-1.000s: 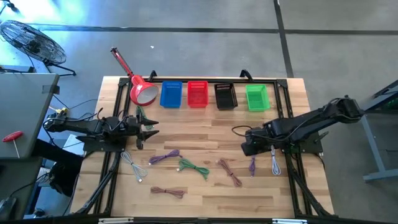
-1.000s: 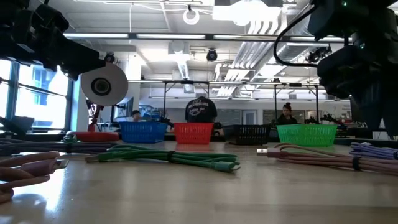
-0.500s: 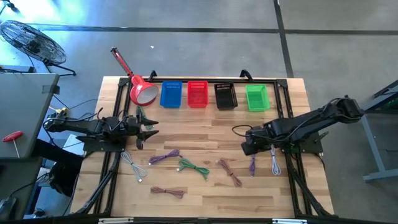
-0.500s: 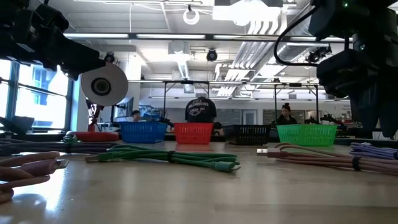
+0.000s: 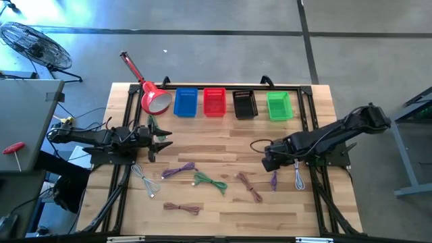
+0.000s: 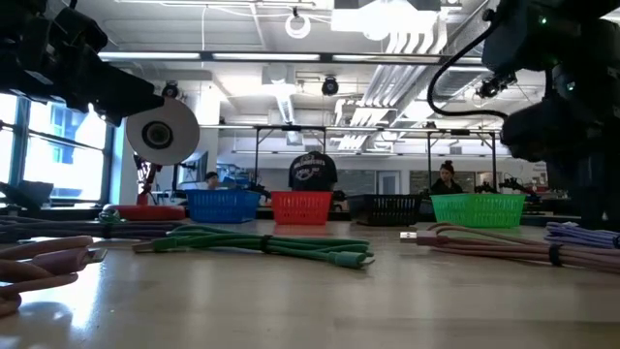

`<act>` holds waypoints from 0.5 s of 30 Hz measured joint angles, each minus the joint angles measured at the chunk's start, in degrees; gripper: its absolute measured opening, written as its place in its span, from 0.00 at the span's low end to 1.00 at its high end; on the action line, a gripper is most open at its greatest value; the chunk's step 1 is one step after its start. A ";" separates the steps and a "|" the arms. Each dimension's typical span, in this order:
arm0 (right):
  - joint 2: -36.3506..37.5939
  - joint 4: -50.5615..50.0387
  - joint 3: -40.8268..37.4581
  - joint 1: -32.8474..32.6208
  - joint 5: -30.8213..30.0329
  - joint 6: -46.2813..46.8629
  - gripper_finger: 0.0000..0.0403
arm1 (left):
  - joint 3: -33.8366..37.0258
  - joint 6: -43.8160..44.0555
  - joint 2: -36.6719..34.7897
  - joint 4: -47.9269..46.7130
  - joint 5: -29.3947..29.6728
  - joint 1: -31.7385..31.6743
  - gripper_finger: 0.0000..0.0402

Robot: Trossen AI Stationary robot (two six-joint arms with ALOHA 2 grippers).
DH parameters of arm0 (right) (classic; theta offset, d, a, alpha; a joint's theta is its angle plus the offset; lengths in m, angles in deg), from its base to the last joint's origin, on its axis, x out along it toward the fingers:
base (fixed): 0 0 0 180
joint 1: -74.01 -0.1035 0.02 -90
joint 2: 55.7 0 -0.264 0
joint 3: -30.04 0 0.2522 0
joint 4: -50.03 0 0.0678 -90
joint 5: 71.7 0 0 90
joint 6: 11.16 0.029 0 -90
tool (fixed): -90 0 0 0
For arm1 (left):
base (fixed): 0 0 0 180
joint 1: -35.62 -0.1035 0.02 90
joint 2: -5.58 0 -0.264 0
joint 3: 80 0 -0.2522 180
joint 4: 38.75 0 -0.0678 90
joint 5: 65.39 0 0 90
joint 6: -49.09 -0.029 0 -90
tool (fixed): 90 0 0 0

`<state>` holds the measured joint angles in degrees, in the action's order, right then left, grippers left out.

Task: Pick & Place USB Port
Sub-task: Put the right violet charger cable into the black bin

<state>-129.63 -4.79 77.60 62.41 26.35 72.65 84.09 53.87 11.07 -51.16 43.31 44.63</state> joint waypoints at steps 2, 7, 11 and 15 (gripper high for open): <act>-1.38 0.83 0.00 -0.23 -0.02 0.02 0.43 | 0.00 -0.02 0.00 -0.01 0.00 -0.01 0.48; -5.15 5.12 0.00 -0.22 -0.22 -0.82 0.43 | 0.00 0.00 0.00 -0.06 0.02 -0.01 0.48; -8.14 5.74 0.34 -0.16 0.54 -3.59 0.43 | 0.00 -0.02 0.00 -0.06 0.02 -0.01 0.48; -9.31 4.50 0.45 -0.15 0.76 -5.97 0.38 | 0.00 -0.01 0.00 -0.10 0.06 -0.01 0.48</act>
<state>-138.94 -0.29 78.06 62.26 27.11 66.68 84.09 53.86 11.07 -51.25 43.37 44.62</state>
